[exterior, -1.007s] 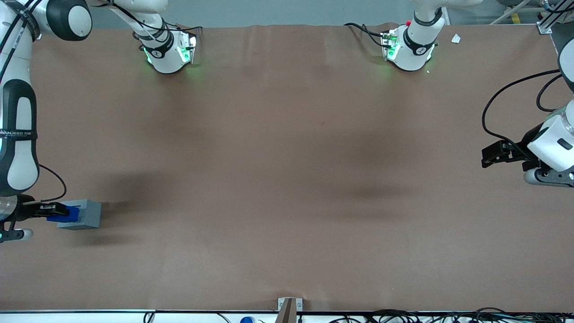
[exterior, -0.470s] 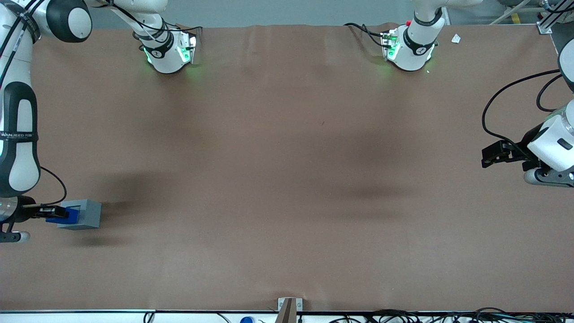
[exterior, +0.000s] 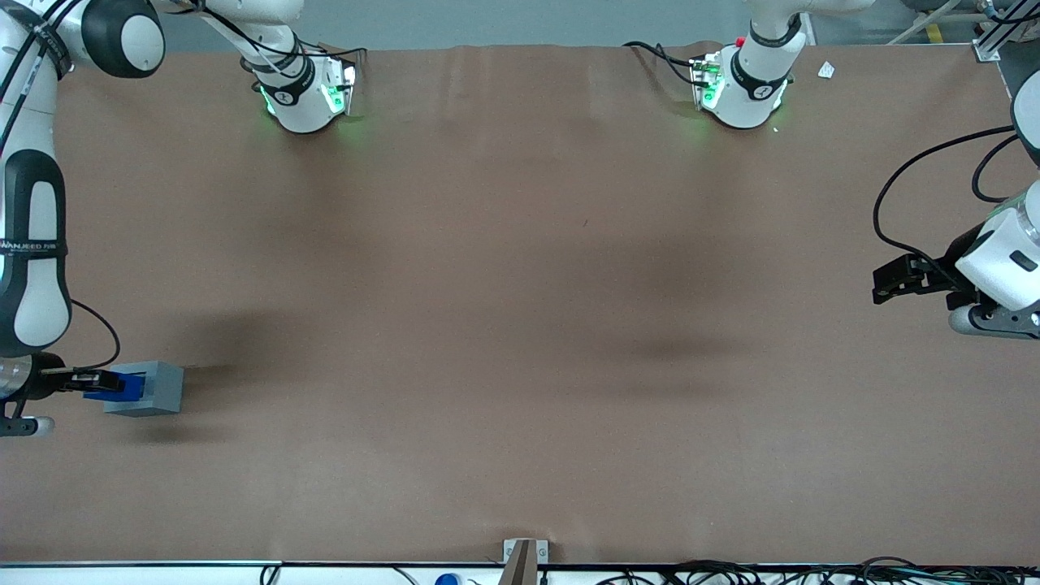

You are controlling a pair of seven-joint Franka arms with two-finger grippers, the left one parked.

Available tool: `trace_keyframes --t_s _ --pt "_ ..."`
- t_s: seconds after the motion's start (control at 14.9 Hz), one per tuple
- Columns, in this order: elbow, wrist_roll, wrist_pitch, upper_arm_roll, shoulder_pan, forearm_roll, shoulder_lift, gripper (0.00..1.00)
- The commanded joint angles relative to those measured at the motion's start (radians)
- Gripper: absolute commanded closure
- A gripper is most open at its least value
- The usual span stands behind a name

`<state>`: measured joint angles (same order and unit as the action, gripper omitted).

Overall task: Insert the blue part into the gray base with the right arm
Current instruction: 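Lower the blue block into the gray base's opening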

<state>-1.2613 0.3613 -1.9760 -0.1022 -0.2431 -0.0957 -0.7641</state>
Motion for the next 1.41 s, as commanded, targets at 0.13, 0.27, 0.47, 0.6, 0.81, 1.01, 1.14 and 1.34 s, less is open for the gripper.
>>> trace_keyframes --t_s 0.13,0.27,0.47,0.6,0.81,1.01,1.14,1.34 --pt "-0.066 0.007 -0.012 0.015 -0.018 -0.004 0.017 1.00" --pt "-0.081 0.010 -0.015 0.015 -0.018 -0.004 0.020 1.00" --pt "-0.167 0.015 -0.085 0.015 -0.012 -0.002 0.043 1.00" --pt "-0.176 0.027 -0.096 0.015 -0.010 -0.002 0.043 1.00" --pt "-0.181 0.050 -0.096 0.013 -0.008 0.001 0.043 1.00" --pt "-0.184 0.053 -0.095 0.013 -0.007 0.002 0.043 1.00" --pt "-0.182 0.053 -0.095 0.013 -0.005 0.002 0.043 1.00" --pt "-0.178 0.048 -0.095 0.015 -0.005 0.001 0.042 0.73"
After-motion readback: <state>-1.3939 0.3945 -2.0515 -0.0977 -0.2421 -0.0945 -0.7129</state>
